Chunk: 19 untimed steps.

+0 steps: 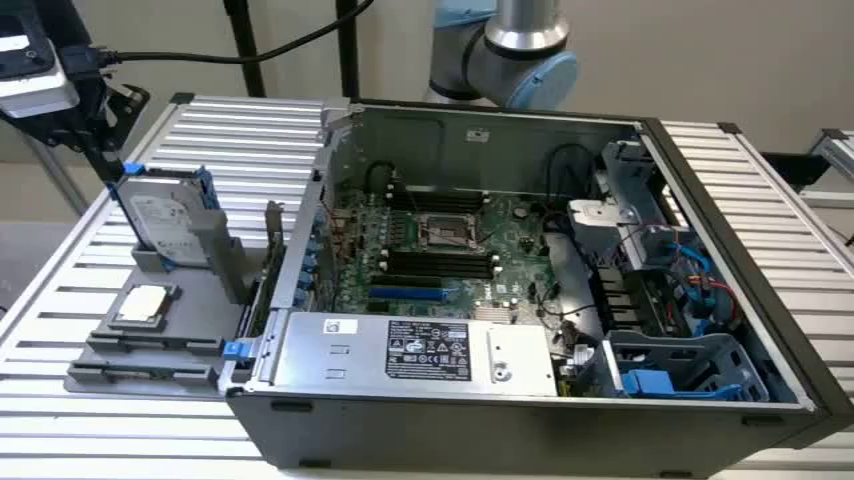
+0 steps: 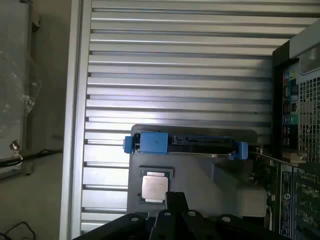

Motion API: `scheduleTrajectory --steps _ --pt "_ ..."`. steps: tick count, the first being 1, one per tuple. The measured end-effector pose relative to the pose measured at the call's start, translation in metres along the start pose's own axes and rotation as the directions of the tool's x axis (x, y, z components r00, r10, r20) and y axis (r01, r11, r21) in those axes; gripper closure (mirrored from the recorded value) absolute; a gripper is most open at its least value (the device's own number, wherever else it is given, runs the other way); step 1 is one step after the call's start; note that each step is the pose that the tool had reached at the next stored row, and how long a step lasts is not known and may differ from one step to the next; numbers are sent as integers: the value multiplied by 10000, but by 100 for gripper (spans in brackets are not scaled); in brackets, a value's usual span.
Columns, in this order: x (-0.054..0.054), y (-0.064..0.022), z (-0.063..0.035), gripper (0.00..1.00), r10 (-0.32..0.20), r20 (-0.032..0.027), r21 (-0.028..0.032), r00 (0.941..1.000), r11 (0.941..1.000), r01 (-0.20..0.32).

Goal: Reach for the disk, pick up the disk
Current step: 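Reach for the disk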

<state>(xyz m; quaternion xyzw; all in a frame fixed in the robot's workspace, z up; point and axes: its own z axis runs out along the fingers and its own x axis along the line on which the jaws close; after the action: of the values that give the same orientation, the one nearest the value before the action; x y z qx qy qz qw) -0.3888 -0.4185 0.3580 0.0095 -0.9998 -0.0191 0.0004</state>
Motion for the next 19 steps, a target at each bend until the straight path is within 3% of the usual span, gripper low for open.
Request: scheduleTrajectory --steps 14,19 --pt "0 9 3 89 1 -2 0 10000 10000 -1" --pt "30 182 25 89 -1 0 21 10000 10000 1"
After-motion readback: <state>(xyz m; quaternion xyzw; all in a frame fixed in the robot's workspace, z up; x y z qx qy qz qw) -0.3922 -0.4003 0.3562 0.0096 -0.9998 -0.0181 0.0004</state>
